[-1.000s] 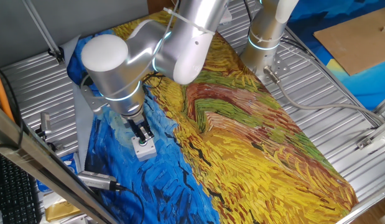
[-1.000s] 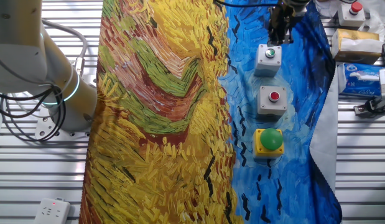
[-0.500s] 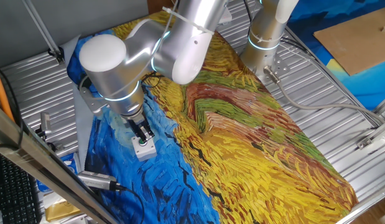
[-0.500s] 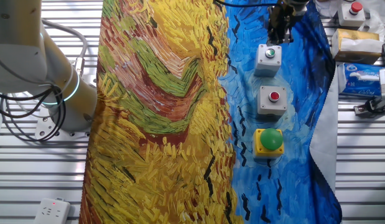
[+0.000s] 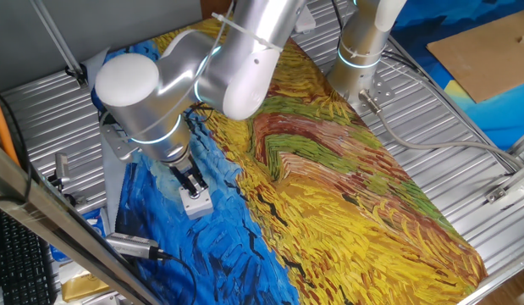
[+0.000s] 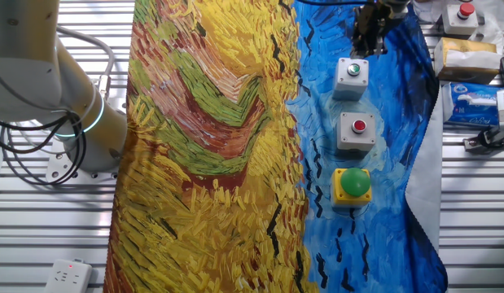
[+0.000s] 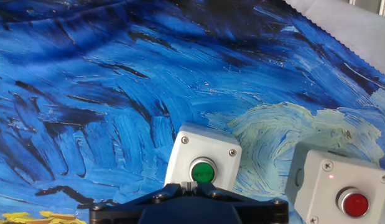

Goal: Press three buttons from left to right in sequence

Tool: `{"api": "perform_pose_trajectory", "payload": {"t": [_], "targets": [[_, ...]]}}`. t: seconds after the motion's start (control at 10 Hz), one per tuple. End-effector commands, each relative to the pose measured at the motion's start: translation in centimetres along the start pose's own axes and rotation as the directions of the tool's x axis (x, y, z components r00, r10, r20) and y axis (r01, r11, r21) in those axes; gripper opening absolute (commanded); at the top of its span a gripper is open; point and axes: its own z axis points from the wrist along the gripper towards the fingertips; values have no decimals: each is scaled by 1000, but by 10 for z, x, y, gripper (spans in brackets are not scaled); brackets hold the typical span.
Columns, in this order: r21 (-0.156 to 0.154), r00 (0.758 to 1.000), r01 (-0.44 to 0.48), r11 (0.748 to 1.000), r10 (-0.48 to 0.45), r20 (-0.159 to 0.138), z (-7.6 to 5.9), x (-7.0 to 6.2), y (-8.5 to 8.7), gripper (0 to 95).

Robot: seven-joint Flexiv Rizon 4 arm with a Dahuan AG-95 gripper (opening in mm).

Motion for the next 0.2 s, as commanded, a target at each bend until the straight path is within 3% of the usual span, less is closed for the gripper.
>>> {"api": "perform_pose_trajectory", "payload": {"t": [0.1,0.2], "targets": [[-1,1000,-3,1000,3,-4,0,0,0,0],[-1,1000,-1,1000,1,-4,0,0,0,0]]}}
